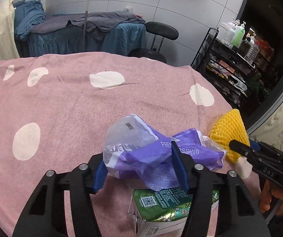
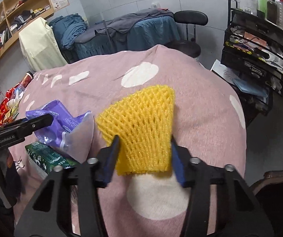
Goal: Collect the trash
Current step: 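Grasp the purple bag with the left tool while the right tool grasps the yellow mesh sleeve, then carry the yellow mesh sleeve over the bin and open the right tool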
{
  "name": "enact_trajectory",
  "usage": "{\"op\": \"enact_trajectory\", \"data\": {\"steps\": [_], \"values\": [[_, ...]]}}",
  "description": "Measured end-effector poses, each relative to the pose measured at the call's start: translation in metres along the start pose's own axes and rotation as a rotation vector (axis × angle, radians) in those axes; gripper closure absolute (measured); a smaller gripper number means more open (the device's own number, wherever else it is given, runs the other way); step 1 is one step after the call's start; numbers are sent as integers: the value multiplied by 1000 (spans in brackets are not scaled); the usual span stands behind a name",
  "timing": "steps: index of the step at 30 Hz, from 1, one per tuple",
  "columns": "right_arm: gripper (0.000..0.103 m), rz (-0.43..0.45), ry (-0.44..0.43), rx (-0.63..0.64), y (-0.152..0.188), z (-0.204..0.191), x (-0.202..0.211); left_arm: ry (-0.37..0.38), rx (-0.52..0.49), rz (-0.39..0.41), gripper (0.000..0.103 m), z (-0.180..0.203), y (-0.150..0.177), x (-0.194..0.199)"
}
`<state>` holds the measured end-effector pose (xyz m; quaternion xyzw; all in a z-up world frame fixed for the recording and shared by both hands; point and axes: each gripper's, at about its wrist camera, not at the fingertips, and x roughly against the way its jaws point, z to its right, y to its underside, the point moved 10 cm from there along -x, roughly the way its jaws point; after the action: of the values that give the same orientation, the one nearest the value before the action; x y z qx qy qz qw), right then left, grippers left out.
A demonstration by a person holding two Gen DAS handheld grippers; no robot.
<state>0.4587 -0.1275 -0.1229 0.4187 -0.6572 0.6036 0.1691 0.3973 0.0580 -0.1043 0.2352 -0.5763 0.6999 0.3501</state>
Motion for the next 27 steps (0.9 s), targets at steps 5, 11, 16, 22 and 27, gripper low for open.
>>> {"op": "enact_trajectory", "data": {"steps": [5,11,16,22,27], "values": [[91,33,-9,14,-3,-5,2,-17,7,37,66,-1,-1,11],[92,89,-37,-12,-1,-5,27,2,39,127,68,4,-10,43],[92,152,-55,-33,4,-4,61,15,46,206,68,13,-9,78],[92,217,-42,-56,20,4,101,32,19,256,68,38,7,105],[92,245,-24,-75,38,13,125,62,-3,266,68,61,22,116]]}}
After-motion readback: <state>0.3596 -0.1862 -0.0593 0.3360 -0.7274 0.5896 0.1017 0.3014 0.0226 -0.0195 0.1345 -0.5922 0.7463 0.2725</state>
